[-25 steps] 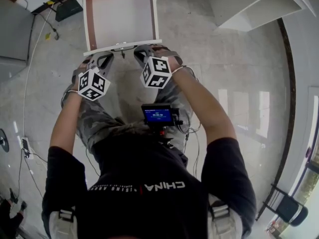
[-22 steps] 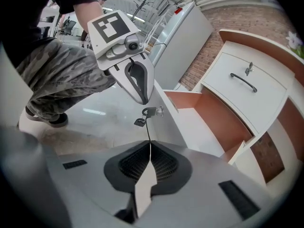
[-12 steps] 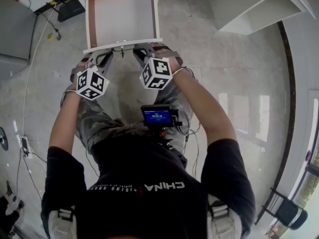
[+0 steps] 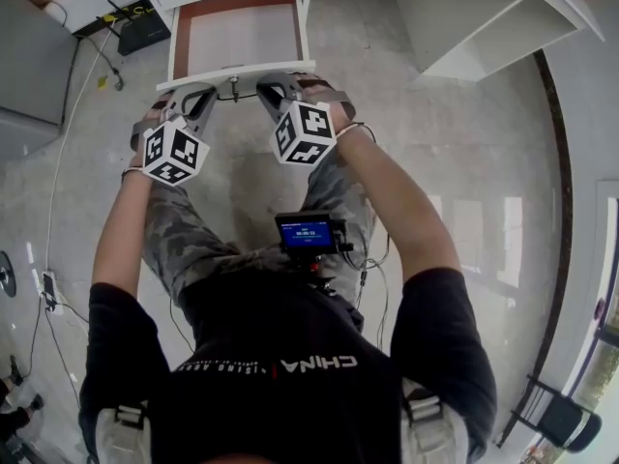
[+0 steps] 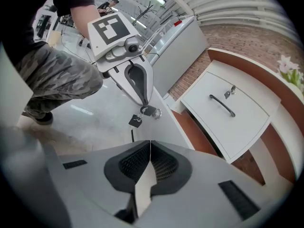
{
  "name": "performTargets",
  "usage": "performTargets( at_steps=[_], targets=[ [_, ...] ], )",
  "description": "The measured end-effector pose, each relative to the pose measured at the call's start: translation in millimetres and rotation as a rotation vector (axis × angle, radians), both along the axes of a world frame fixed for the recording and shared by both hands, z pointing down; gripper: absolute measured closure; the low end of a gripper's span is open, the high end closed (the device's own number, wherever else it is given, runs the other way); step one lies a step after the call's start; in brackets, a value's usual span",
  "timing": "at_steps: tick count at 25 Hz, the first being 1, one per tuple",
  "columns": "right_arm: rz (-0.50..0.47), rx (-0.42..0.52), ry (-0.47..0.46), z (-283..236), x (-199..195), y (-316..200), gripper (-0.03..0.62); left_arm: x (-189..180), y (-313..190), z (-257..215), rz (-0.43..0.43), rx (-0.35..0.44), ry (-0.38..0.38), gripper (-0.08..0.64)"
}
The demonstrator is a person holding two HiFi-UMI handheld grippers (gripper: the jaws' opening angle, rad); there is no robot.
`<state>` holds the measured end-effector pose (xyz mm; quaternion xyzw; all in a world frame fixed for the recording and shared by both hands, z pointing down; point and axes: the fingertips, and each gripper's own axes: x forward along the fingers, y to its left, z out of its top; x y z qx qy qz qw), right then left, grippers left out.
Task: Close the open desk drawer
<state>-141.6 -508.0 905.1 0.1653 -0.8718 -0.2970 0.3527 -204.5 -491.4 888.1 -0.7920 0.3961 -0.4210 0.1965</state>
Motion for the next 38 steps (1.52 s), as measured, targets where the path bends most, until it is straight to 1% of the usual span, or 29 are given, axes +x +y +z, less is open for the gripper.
performTargets(
  at_steps=[4, 9, 12, 15, 16, 17, 18, 19, 24, 27, 29, 30, 31, 33, 38],
  targets=[
    [-0.003, 0.006, 0.007, -8, -1, -5, 0.577, 0, -5, -9, 0.015, 0.0, -0.01, 0.548],
    [-0.009, -0.005, 0.007, -8, 0, -5, 0.575, 1, -4, -7, 0.039, -0.008, -0.019, 0.546],
    [-0.027, -0.003, 0.03, -4, -1, -3, 0.574, 3, -1, 1, 0.063, -0.034, -0.024, 0.545],
    [-0.043, -0.01, 0.05, 0, -2, -1, 0.571, 8, 3, 15, 0.105, -0.061, -0.066, 0.482],
    [-0.054, -0.016, 0.064, 3, -2, 1, 0.551, 9, 5, 20, 0.117, -0.065, -0.09, 0.461],
    [-0.068, -0.02, 0.083, 7, -3, 3, 0.508, 10, 6, 25, 0.127, -0.067, -0.113, 0.442],
    [-0.079, -0.018, 0.101, 10, -3, 5, 0.486, 11, 6, 29, 0.134, -0.065, -0.131, 0.437],
    [-0.086, -0.011, 0.114, 13, -3, 6, 0.486, 12, 6, 32, 0.137, -0.06, -0.143, 0.437],
    [-0.083, 0.01, 0.137, 19, -5, -1, 0.486, 12, -2, 41, 0.13, -0.042, -0.153, 0.437],
    [-0.08, 0.023, 0.167, 29, -6, -5, 0.486, 14, -6, 45, 0.134, -0.03, -0.166, 0.437],
    [-0.078, 0.039, 0.19, 35, -7, -8, 0.488, 14, -9, 46, 0.121, -0.016, -0.171, 0.449],
    [-0.074, 0.05, 0.197, 38, -8, -9, 0.491, 14, -11, 47, 0.111, -0.008, -0.173, 0.47],
    [-0.065, 0.058, 0.199, 40, -8, -10, 0.504, 15, -12, 48, 0.103, -0.001, -0.176, 0.482],
    [-0.047, 0.061, 0.196, 42, -8, -12, 0.525, 16, -13, 50, 0.094, 0.009, -0.183, 0.482],
    [-0.044, 0.072, 0.202, 43, -9, -15, 0.528, 16, -16, 51, 0.066, 0.003, -0.163, 0.483]
  ],
)
